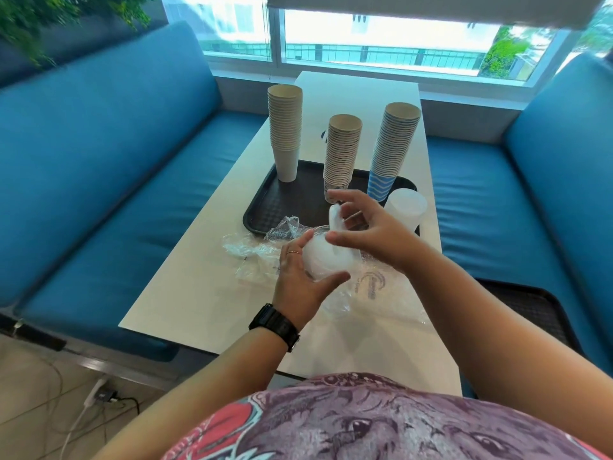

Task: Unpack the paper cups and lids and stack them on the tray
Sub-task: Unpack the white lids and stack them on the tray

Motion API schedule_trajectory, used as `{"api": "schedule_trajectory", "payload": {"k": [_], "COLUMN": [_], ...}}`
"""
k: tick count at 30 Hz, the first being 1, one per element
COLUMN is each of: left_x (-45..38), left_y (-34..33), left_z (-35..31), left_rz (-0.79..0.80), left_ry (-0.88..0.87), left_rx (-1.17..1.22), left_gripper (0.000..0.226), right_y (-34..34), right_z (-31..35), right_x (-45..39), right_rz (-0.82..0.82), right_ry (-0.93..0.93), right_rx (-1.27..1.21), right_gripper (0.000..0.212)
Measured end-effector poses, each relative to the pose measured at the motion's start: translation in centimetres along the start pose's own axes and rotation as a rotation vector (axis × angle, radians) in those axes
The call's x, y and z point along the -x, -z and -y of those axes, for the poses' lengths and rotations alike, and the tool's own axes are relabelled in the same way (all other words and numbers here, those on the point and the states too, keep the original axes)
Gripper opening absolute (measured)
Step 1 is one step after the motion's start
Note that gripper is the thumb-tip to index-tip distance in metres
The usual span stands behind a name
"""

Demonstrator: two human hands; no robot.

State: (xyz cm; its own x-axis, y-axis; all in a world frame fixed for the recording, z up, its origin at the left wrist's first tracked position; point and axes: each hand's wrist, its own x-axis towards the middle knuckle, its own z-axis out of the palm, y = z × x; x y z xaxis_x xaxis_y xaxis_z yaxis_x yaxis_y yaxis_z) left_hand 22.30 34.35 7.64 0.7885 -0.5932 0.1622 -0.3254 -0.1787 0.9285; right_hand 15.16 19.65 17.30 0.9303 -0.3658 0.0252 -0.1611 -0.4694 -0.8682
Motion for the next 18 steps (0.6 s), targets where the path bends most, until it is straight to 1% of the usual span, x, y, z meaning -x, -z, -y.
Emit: {"api": "schedule_trajectory", "payload": {"k": [5,7,9,12,14,18], "left_x": [-0.3,-0.5,-0.8,-1.0,-1.1,-1.0], "left_y": [-0.3,-0.4,-0.6,-0.8,-1.1,-1.7], "left_z": [-0.3,-0.4,-0.2,-0.2,-0.4,-0.8], "left_rz": [-0.007,-0.023,-0.036,-0.042,-0.043,-0.051], "left_ry": [0.021,0.024,0.017,0.009,-0.011,-0.069], "left_rx": [0.004,0.021,0.028,0.028,0.008,-0.009], "left_gripper": [0.087,0.084,0.082,0.078,0.076,0.071], "right_y": [0.2,0.3,0.5,1.1,1.4,1.8], "right_z": [-0.4,-0.9,-1.5,-2.1,-2.3,-2.4], "right_x": [0.4,0.6,0.6,0.7,0.7,0.6], "right_rz": [-0.010,-0.008,0.007,0.044,0.067,0.112], "right_ry": [0.004,-0.011,-0.034,-0.059,-0.071,-0.084], "right_rx": [-0.145,-0.162,-0.103,0.062,0.139,0.203], "right_gripper": [0.050,0.045,0.042,0.039,0.042,0.046]}}
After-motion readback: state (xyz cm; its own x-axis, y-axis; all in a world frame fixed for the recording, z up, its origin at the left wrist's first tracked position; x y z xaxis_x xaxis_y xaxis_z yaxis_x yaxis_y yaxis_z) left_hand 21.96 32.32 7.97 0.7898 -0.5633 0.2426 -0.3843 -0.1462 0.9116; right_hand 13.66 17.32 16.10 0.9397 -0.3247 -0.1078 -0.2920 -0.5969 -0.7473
